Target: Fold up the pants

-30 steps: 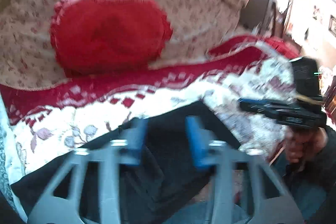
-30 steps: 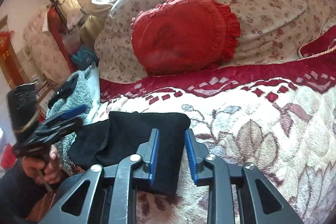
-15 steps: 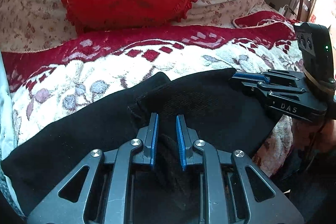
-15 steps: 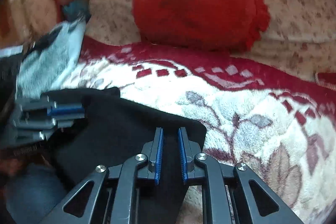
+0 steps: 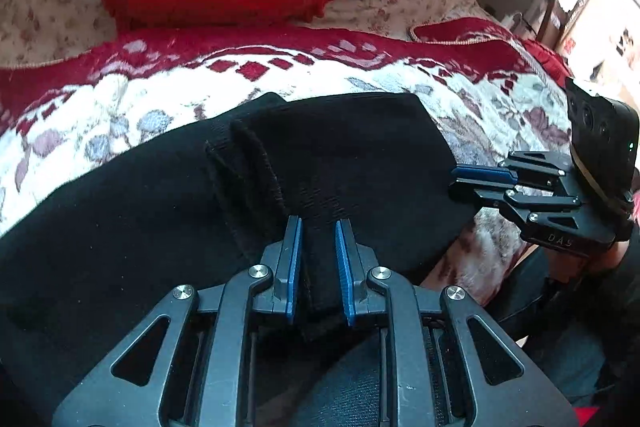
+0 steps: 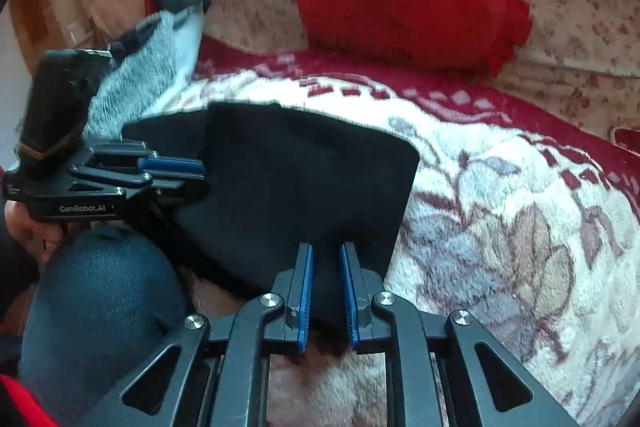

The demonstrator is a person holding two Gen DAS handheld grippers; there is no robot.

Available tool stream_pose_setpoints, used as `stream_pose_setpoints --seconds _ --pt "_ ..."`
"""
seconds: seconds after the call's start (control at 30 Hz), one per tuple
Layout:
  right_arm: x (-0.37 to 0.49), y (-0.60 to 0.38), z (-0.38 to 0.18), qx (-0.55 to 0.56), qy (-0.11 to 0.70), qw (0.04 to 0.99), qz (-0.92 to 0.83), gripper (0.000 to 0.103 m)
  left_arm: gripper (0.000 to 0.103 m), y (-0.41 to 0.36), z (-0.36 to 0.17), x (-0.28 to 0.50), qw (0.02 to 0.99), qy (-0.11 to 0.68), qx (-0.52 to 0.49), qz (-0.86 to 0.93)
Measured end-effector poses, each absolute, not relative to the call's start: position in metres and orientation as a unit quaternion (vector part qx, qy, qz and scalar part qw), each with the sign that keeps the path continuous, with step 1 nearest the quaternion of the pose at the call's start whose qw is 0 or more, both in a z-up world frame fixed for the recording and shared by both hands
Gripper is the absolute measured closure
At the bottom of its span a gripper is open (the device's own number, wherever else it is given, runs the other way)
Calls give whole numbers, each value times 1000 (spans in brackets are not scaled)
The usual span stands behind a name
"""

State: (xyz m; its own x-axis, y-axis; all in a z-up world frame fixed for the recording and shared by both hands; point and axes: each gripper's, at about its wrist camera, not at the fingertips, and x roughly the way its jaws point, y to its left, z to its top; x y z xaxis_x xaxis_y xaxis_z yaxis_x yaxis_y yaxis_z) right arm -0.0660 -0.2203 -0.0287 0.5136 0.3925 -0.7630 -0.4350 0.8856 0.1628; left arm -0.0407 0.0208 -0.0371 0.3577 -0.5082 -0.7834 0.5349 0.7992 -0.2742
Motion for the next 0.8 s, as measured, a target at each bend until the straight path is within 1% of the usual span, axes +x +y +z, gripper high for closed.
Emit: stream_pose_setpoints --seconds 0.1,0.2,0.3,0.33,0.37,0.4,0.43,0.5,0.57,0.63,0.7,0.8 --pt "-66 -219 -21 -24 418 878 231 90 86 16 -35 -45 827 465 31 -314" --pt "-67 -224 -7 -10 385 899 210 90 86 15 -31 -50 832 460 35 -307" --pt "-55 -240 -10 16 386 912 138 89 85 44 -15 -60 852 433 -28 -291" --pt "-50 -247 -15 26 396 910 117 89 70 63 -11 -66 859 423 -69 -281" --pt "-44 -255 -22 41 411 906 95 89 40 80 -12 -72 861 419 -101 -270" --pt "-37 -265 -35 64 431 897 79 89 30 100 -14 -81 865 413 -135 -249" --pt "-35 -269 -41 77 439 892 78 89 25 127 -17 -97 871 400 -176 -222" --pt "-34 -276 -45 110 422 896 86 89 25 181 -31 -129 869 375 -262 -190" --pt "-33 -273 -44 101 422 897 85 87 25 228 -52 -158 854 353 -352 -151" --pt "-33 -265 -43 81 416 902 85 82 25 259 -77 -175 832 343 -421 -110" --pt "-35 -254 -43 57 410 906 85 73 26 278 -99 -180 811 345 -466 -84" --pt "-35 -248 -45 23 404 911 76 72 26 292 -119 -177 786 328 -520 -69"
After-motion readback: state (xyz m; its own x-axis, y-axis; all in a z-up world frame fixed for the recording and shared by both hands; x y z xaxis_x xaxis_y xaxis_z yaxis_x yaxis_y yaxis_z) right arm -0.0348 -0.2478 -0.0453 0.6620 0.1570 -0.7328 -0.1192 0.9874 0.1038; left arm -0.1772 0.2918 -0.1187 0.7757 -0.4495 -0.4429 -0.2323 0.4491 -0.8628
